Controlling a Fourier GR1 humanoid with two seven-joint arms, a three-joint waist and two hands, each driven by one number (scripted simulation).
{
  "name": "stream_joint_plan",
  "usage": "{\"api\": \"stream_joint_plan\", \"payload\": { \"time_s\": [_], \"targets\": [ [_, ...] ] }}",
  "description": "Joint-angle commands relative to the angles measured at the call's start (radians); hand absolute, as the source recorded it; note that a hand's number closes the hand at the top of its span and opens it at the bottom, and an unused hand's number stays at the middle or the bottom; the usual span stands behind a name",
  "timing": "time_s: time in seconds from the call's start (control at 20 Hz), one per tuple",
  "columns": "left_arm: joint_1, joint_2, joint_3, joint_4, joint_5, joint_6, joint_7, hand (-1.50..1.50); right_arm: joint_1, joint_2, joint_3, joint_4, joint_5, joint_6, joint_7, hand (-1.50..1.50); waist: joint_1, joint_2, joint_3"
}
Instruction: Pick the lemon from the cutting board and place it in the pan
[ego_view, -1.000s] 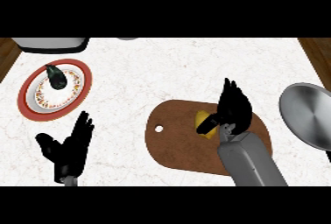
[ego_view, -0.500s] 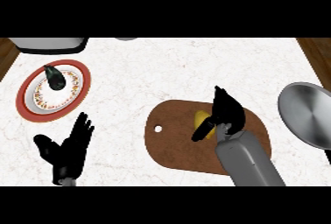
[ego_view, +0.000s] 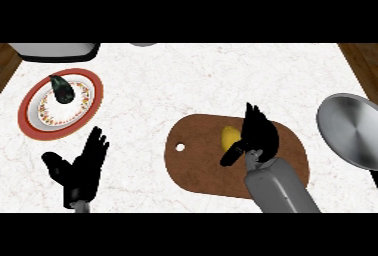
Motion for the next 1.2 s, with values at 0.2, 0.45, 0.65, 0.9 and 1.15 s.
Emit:
{"api": "stream_joint_plan", "payload": {
  "time_s": [0.2,0.45,0.65,0.9,1.15],
  "targets": [
    [0.018,0.018,0.01,-0.045,0.001,-0.006,0.054,0.0,-0.001,0.008,-0.011,0.086,0.014,-0.032,0.098,-1.5,0.002,0.001,-0.001],
    [0.032,-0.017,0.014,0.025,-0.009,-0.029,-0.034,0.0,0.018,-0.012,-0.013,0.149,0.047,-0.075,-0.155,1.5,0.001,0.002,-0.001],
    [0.071,0.005,0.008,-0.111,-0.01,-0.017,0.07,0.0,-0.025,0.006,-0.025,0.2,0.095,-0.121,-0.162,1.5,0.003,0.001,-0.001],
    [0.019,-0.011,0.018,-0.065,-0.01,-0.03,0.061,0.0,-0.076,0.008,-0.021,0.281,0.081,-0.152,-0.175,1.5,0.003,0.002,-0.001],
    [0.002,-0.007,0.027,-0.016,-0.018,-0.014,0.049,0.0,0.205,-0.118,0.231,-0.01,0.051,-0.003,-0.449,1.5,-0.017,-0.005,-0.001]
  ]
}}
